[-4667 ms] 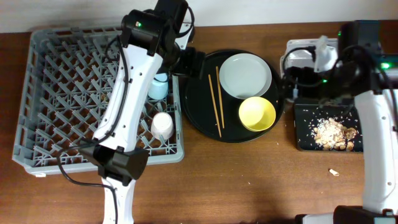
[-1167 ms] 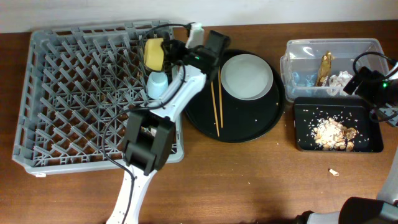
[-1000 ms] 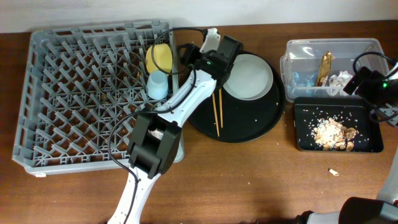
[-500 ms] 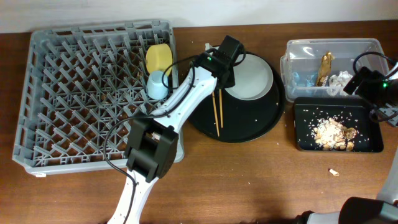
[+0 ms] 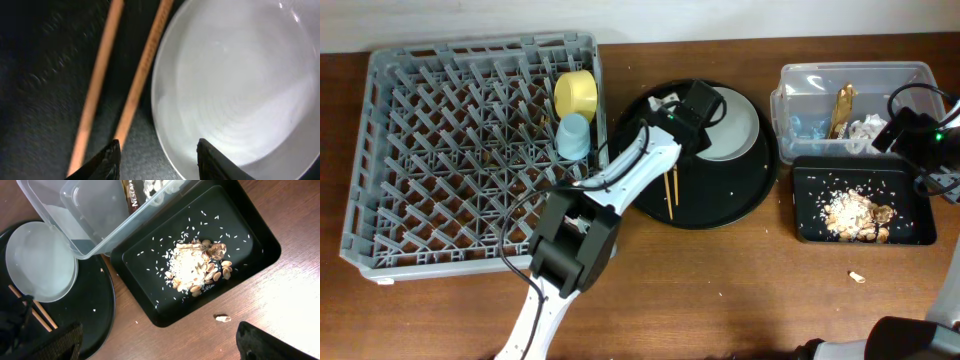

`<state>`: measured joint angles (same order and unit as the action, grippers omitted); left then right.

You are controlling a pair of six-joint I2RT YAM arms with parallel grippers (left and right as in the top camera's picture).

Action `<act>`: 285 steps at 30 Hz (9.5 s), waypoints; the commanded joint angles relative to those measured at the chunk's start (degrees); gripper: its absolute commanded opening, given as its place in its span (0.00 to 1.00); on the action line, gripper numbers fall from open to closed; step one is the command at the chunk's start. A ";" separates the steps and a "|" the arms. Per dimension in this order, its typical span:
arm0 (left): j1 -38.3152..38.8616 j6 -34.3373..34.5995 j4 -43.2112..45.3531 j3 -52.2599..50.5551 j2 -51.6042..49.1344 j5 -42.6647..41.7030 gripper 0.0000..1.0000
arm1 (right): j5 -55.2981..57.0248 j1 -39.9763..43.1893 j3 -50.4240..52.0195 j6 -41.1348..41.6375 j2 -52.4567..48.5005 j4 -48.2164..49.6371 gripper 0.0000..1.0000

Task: Sort waste into correct bins and load items into the dishwasher rack

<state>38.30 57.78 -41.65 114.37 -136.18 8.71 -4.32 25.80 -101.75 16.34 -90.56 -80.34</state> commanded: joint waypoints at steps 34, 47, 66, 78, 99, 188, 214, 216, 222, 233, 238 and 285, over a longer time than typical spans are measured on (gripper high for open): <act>-1.73 -13.88 0.63 -0.74 6.08 12.33 0.01 | 0.50 0.09 0.20 0.04 1.01 0.02 0.98; -17.90 -74.66 4.00 -0.76 26.53 38.32 0.00 | 0.52 0.09 0.20 0.04 1.01 0.02 0.98; -28.20 -74.55 9.44 -0.76 11.37 31.32 0.32 | 0.52 0.09 0.20 0.04 1.01 0.04 0.98; -26.40 -70.20 4.22 4.92 20.98 10.14 0.70 | 0.50 0.09 0.20 0.04 1.01 0.04 0.98; -5.42 -52.72 -13.53 3.48 0.94 -11.72 0.99 | 0.50 0.11 0.20 0.04 1.01 0.04 0.98; 0.94 -41.99 -7.45 3.04 0.07 -2.91 0.66 | 0.52 0.09 0.20 0.04 1.01 0.04 0.98; -1.60 -45.24 -23.65 20.65 10.40 6.34 0.01 | 0.50 0.09 0.20 0.04 0.94 0.04 0.98; -3.89 -45.24 -27.89 20.68 14.80 6.34 0.00 | 0.52 0.09 0.20 0.04 0.94 0.04 0.98; -11.30 -45.22 -40.19 20.68 19.85 6.29 0.01 | 0.52 0.09 0.20 0.04 0.94 0.04 0.98; -20.44 -44.15 -48.72 20.61 19.87 2.56 0.01 | 0.52 0.09 0.20 0.04 0.94 0.07 0.99; -23.28 -43.17 -46.62 14.45 19.74 2.73 0.00 | 0.52 0.09 0.20 0.04 0.94 0.04 0.98; -28.46 -42.40 -29.09 -9.86 50.75 2.67 1.00 | 9.68 -18.88 0.26 -3.52 14.01 0.20 0.99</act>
<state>9.85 15.64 -70.65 104.51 -85.30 11.81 -2.90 13.21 -101.75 15.75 -82.50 -80.03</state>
